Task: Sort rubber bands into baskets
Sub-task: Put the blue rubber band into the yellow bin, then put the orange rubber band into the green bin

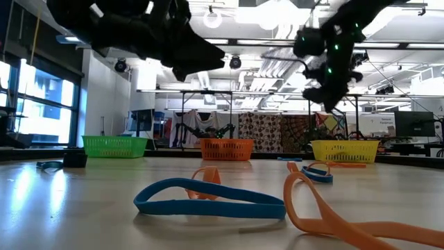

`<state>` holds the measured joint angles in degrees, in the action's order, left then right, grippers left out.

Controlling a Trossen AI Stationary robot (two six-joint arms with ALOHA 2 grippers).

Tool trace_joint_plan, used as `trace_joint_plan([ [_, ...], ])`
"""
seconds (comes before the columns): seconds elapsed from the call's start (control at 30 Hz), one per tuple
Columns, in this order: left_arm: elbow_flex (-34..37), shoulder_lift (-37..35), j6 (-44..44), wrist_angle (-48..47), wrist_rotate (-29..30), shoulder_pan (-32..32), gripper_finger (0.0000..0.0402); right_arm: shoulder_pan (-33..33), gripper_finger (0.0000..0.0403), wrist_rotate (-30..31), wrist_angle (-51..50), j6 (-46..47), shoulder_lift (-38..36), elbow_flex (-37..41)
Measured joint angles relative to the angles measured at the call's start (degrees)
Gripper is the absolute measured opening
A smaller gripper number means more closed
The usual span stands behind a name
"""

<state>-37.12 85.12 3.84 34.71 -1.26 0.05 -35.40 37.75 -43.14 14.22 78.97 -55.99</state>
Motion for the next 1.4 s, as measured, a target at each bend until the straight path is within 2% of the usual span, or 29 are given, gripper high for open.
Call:
trace_joint_plan([
  [0.17,3.72,0.0,0.48,5.88,-0.12,0.46,0.0143,-7.68,0.0,-4.97,7.98,-3.35,0.27,6.42],
  [0.37,7.93,0.0,1.54,13.09,-1.89,1.85,0.0143,-13.59,0.0,-8.92,15.72,-4.24,0.28,13.43],
  [0.67,9.03,-0.02,2.11,13.23,-3.03,2.17,0.0142,-15.97,0.0003,-14.43,17.24,-5.45,0.3,16.95],
  [0.8,9.03,-0.02,3.02,13.19,-4.22,1.77,0.0142,-15.76,0.0044,-17.49,13.63,-5.73,0.3,14.54],
  [1.03,9.03,-0.02,3.05,12.29,-4.25,1.38,0.0142,-10.66,0.0168,-18.09,4.65,-5.65,0.14,7.38],
  [1.13,9.03,-0.02,2.95,11.08,-6.52,1.38,0.0142,-5.89,0.0205,-21.28,2.98,-5.73,-0.53,5.04],
  [1.27,9.0,-0.02,2.03,8.79,-10.45,1.23,0.0142,2.55,0.0221,-26.54,4.52,-6.27,-2.53,4.68],
  [1.4,9.12,-0.02,0.35,8.09,-10.99,0.36,0.0142,13.3,0.0217,-30.78,6.34,-4.23,-3.55,5.72],
])
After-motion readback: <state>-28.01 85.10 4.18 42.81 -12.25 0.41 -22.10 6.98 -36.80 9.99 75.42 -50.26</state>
